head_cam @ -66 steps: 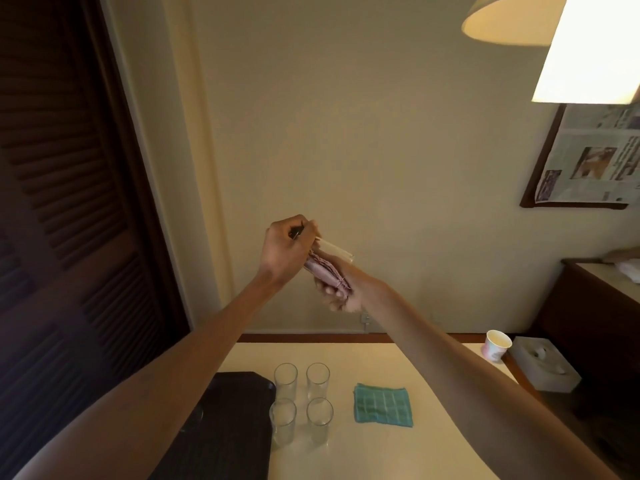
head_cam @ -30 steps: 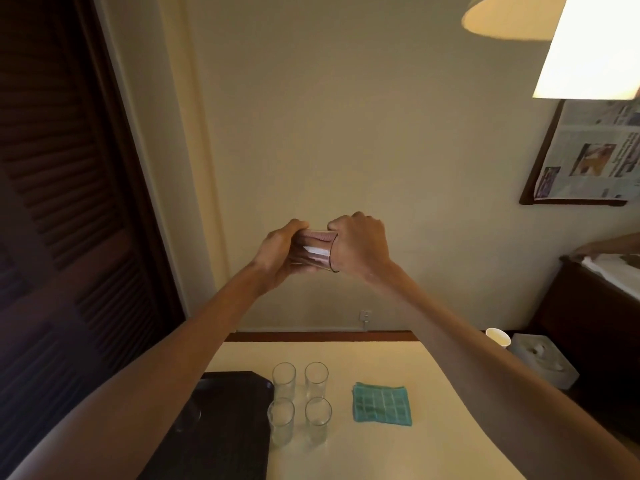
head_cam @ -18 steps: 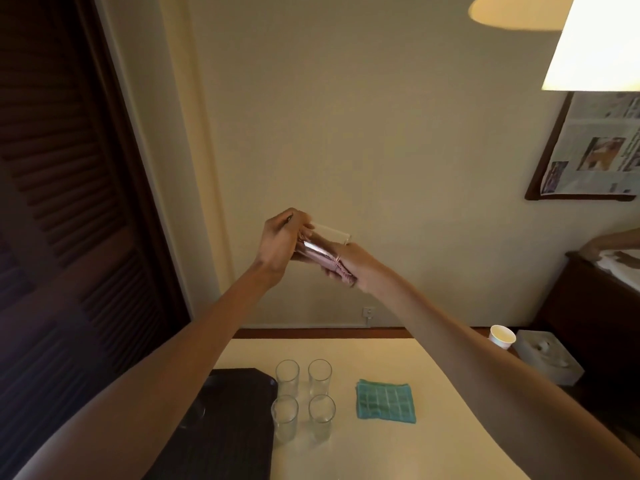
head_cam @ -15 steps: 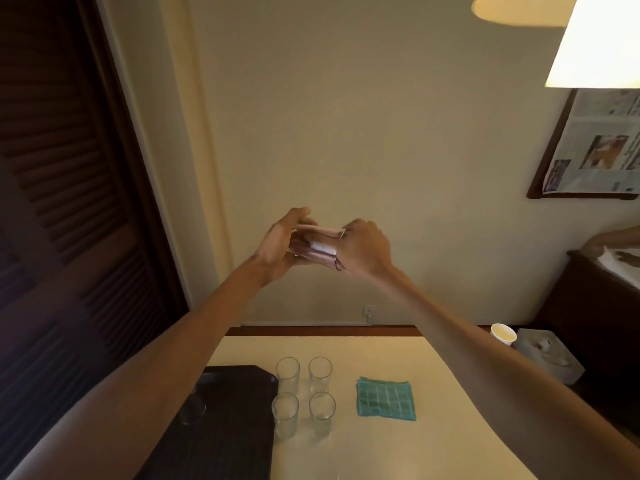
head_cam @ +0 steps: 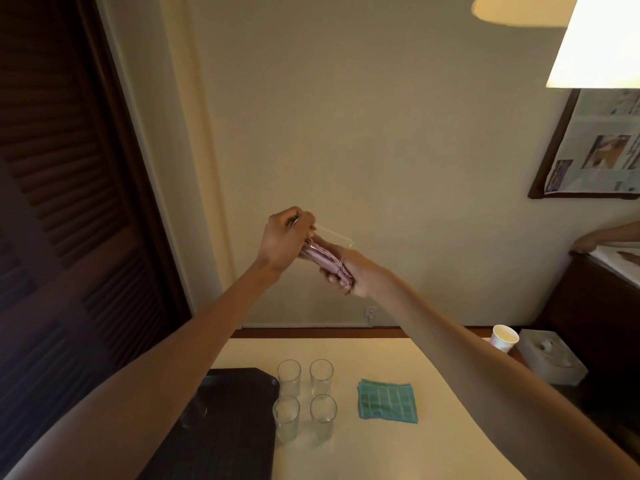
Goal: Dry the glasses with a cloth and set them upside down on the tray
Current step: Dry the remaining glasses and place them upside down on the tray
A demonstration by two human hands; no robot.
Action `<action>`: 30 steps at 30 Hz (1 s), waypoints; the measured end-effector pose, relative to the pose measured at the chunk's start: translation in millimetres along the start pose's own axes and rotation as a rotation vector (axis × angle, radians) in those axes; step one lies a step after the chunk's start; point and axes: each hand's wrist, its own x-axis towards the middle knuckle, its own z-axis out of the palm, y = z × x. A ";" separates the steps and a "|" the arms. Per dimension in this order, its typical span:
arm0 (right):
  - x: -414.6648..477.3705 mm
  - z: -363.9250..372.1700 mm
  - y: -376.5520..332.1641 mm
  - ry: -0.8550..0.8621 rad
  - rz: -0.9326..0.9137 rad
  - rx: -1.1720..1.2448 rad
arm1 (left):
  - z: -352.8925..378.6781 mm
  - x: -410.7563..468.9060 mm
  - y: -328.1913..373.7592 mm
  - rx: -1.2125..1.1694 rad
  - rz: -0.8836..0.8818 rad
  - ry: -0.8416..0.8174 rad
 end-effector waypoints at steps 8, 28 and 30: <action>-9.4 -13.7 -14.4 0.588 -0.573 -1.346 | -6.6 -7.5 -5.2 -0.118 -0.374 -0.229; -13.2 -13.3 18.5 0.049 -0.314 -0.382 | -8.0 -24.4 -13.9 -0.125 -0.035 -0.007; -12.3 -11.1 17.4 0.196 -0.466 -0.479 | -8.7 -26.2 -13.2 -0.219 -0.061 -0.063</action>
